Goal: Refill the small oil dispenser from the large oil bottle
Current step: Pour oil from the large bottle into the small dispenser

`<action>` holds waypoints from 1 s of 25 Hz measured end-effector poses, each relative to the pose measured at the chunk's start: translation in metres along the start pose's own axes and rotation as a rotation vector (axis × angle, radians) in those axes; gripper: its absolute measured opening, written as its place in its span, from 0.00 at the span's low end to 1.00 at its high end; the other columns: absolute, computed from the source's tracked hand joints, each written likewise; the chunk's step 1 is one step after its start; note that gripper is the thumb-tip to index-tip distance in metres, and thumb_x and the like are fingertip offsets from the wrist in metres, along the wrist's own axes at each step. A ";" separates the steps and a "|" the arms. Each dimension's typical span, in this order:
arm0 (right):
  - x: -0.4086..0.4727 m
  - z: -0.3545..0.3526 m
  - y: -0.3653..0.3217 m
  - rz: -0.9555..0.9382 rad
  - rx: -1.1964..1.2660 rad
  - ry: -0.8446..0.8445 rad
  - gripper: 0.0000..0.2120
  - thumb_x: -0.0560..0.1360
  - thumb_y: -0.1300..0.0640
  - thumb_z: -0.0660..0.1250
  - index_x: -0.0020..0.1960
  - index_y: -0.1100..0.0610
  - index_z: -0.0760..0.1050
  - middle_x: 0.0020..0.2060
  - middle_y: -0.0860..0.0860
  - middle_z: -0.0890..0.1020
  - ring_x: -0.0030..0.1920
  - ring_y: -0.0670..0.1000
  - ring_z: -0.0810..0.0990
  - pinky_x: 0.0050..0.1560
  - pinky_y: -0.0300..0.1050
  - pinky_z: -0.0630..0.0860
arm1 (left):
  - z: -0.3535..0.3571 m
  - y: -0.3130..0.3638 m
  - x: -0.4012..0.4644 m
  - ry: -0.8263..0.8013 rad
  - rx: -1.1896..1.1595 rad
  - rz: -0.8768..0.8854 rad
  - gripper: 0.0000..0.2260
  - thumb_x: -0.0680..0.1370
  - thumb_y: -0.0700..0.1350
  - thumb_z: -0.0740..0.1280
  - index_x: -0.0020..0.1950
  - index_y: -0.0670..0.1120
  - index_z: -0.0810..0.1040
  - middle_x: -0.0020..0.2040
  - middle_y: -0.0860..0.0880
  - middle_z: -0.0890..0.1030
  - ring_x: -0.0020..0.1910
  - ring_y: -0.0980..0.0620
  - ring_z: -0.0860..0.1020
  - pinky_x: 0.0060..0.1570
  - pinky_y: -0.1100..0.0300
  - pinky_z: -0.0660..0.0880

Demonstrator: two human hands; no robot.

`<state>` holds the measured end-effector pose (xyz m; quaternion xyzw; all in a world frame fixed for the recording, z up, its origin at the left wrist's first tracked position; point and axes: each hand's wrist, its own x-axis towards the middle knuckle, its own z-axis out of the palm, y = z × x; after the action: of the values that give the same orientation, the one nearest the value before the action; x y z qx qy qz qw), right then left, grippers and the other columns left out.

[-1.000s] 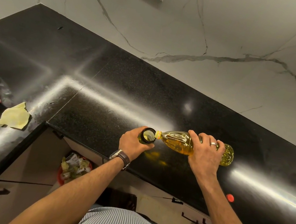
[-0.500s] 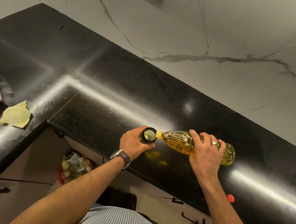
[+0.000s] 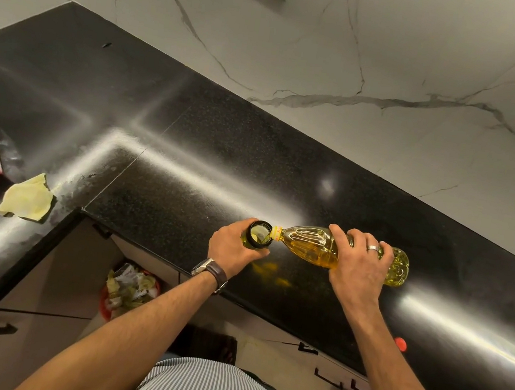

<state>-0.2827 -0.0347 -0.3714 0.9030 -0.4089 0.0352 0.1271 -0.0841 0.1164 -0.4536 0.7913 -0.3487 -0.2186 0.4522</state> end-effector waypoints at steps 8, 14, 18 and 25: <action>0.001 0.000 -0.001 -0.002 -0.010 -0.004 0.38 0.66 0.54 0.83 0.73 0.46 0.71 0.63 0.56 0.80 0.66 0.60 0.76 0.68 0.66 0.66 | 0.000 0.000 0.000 0.003 0.003 -0.012 0.25 0.67 0.55 0.82 0.62 0.57 0.82 0.54 0.58 0.85 0.54 0.57 0.81 0.57 0.56 0.79; 0.001 -0.002 0.000 -0.007 -0.002 0.004 0.38 0.66 0.54 0.83 0.73 0.46 0.72 0.63 0.56 0.80 0.66 0.60 0.76 0.68 0.66 0.66 | 0.001 -0.001 0.001 -0.009 0.013 -0.015 0.25 0.67 0.58 0.81 0.62 0.58 0.81 0.53 0.59 0.85 0.54 0.58 0.81 0.56 0.55 0.80; 0.001 -0.002 -0.001 -0.008 0.000 0.003 0.38 0.66 0.54 0.83 0.73 0.47 0.72 0.63 0.56 0.80 0.66 0.60 0.76 0.68 0.66 0.67 | 0.000 -0.001 0.001 -0.007 0.006 -0.012 0.25 0.67 0.58 0.81 0.62 0.58 0.81 0.53 0.59 0.85 0.54 0.57 0.81 0.56 0.54 0.80; 0.002 -0.002 -0.001 -0.011 -0.022 -0.009 0.39 0.66 0.52 0.83 0.73 0.45 0.71 0.63 0.55 0.80 0.67 0.60 0.76 0.68 0.65 0.67 | 0.000 -0.002 0.001 -0.006 0.001 -0.009 0.26 0.67 0.57 0.82 0.63 0.57 0.81 0.54 0.58 0.85 0.55 0.56 0.81 0.57 0.53 0.80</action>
<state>-0.2812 -0.0349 -0.3689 0.9039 -0.4050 0.0258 0.1353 -0.0830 0.1163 -0.4552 0.7923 -0.3466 -0.2226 0.4501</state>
